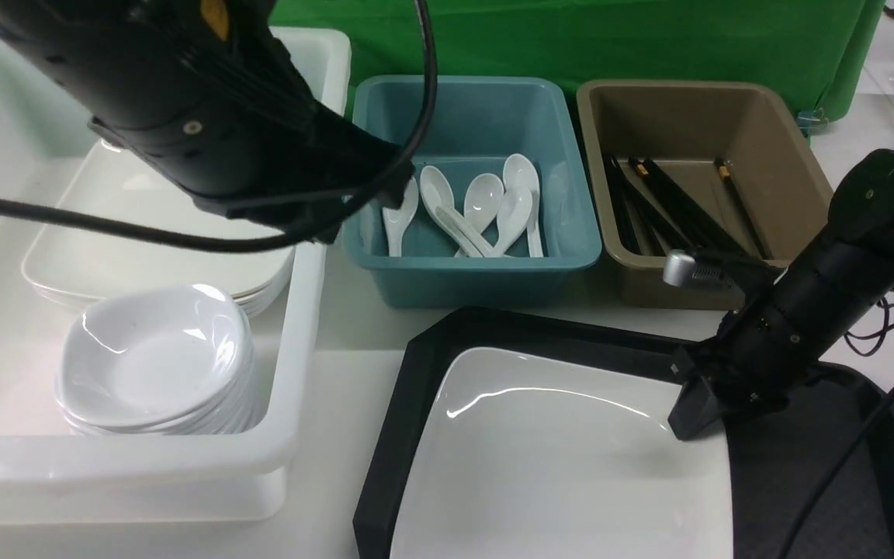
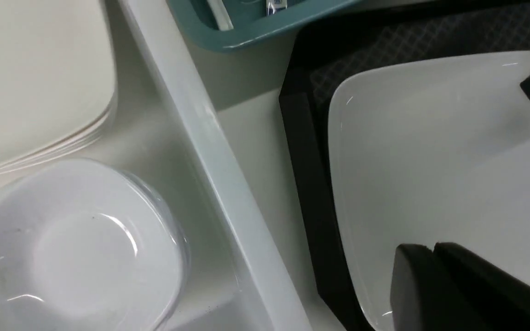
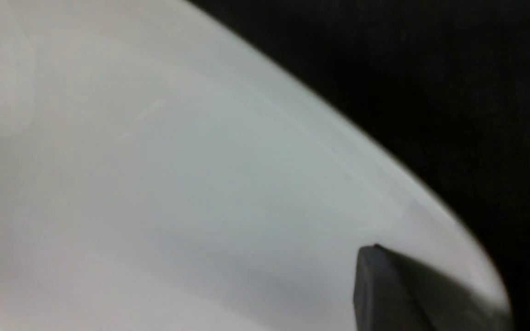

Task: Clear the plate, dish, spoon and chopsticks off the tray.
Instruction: Use the right arm to put the plate into the large storage box on the left

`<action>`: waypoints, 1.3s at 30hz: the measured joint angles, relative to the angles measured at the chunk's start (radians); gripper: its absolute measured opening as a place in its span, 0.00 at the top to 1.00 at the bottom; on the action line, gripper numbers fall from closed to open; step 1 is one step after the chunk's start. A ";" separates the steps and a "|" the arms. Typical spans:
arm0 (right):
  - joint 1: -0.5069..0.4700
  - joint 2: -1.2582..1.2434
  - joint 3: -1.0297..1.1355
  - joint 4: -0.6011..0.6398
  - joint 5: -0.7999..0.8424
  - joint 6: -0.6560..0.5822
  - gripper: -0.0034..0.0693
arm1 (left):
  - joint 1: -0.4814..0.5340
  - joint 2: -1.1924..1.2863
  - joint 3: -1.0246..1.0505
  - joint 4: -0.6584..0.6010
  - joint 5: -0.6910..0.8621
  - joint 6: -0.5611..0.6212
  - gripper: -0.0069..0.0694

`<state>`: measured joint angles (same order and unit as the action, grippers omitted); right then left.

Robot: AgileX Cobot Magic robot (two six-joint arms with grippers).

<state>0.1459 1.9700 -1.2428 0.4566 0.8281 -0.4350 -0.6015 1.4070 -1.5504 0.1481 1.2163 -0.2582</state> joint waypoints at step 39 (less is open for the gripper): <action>0.018 -0.352 -0.615 0.105 0.124 0.036 0.88 | 0.774 -0.147 0.071 -0.214 0.004 0.126 0.90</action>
<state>0.1640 1.6180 -1.8576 0.5615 0.9523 -0.3989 0.1722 1.2602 -1.4797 -0.0654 1.2200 -0.1320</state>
